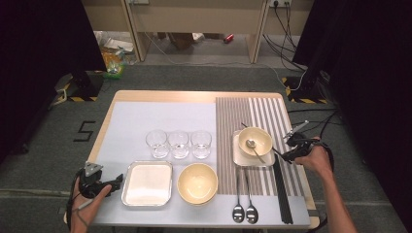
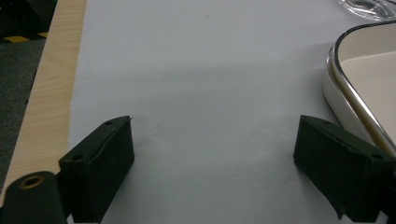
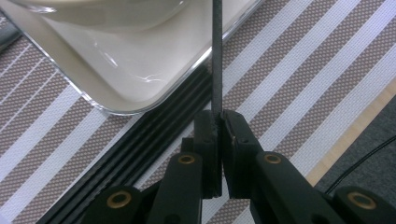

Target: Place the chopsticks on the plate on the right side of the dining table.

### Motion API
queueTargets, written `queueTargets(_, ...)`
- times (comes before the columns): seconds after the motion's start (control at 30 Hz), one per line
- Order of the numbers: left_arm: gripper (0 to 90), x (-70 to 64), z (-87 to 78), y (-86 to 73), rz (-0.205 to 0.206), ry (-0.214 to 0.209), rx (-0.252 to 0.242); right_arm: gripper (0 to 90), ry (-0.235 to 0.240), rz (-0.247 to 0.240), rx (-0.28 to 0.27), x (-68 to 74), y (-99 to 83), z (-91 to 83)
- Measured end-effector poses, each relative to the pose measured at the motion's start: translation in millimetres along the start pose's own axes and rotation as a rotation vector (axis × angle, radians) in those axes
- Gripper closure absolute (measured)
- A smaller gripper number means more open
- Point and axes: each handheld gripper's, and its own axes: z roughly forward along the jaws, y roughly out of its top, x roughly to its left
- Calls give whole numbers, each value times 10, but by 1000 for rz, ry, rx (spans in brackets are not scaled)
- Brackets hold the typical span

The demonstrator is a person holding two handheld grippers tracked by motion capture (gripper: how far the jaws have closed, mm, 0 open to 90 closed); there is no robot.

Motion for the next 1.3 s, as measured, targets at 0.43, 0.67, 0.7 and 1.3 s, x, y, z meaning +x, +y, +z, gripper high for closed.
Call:
queueTargets(0.43,111,0,-1,0,0,-1,1,850,-8,-82,-4,-94,133,38)
queueTargets(0.67,111,1,-2,1,0,-1,2,850,-10,-118,4,-97,208,55)
queueTargets(0.7,111,0,0,0,0,0,0,849,-7,-128,-2,-95,221,67)
queueTargets(1.3,111,1,-1,1,0,-1,2,750,-31,-88,-31,-85,271,-5)
